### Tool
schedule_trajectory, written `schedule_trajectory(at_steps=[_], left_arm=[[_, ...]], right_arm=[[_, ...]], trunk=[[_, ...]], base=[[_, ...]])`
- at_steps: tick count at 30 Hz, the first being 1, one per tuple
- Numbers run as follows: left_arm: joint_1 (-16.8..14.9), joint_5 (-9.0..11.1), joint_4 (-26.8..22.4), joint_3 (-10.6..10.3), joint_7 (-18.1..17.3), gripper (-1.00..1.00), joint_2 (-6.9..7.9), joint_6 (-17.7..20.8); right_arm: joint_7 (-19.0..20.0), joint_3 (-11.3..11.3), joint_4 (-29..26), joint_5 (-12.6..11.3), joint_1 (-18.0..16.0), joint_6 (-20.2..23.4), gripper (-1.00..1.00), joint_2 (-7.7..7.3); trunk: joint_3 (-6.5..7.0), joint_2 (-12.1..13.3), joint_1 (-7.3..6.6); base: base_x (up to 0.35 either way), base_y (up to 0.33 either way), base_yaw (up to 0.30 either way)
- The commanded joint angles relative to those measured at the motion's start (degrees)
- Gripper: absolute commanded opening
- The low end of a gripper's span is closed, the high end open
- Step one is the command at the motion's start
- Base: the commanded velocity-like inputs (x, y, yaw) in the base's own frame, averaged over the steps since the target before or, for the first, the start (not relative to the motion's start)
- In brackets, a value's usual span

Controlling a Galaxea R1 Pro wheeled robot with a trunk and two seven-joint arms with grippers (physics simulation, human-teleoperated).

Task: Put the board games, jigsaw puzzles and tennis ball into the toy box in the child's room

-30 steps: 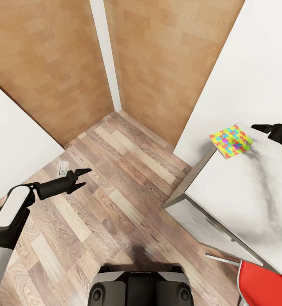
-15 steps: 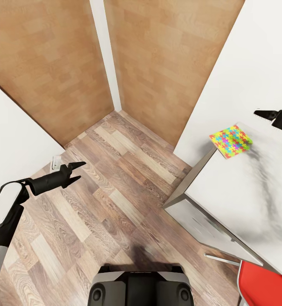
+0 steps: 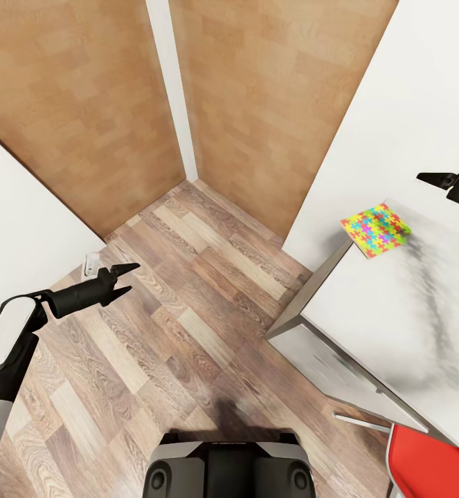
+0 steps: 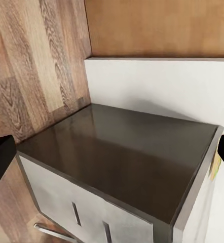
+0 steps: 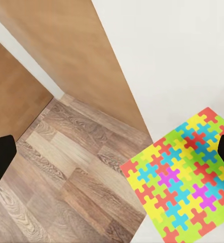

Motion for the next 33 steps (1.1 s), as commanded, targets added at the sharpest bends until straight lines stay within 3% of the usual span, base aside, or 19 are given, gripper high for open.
schedule_trajectory(at_steps=[1,22,33], left_arm=[[-0.03,0.5,-0.03,0.05,0.45,1.0,0.0,0.25],[0.05,0.5,0.1,0.24,0.27,1.0,0.35,0.23],[-1.68,0.16,1.57,1.5,-0.24,1.0,0.85,0.83]], right_arm=[[-0.57,-0.01,-0.03,-0.6,-0.06,0.19,1.0,-0.01],[-0.69,0.0,-0.06,-0.66,-0.4,0.19,1.0,-0.21],[-1.36,0.39,-0.05,-0.86,2.32,1.05,1.0,3.34]], trunk=[[-0.07,-0.09,0.03],[-0.07,-0.09,0.03],[-0.07,-0.09,0.03]], base=[[0.0,0.0,0.0],[0.002,0.001,0.0],[0.167,0.117,-0.003]])
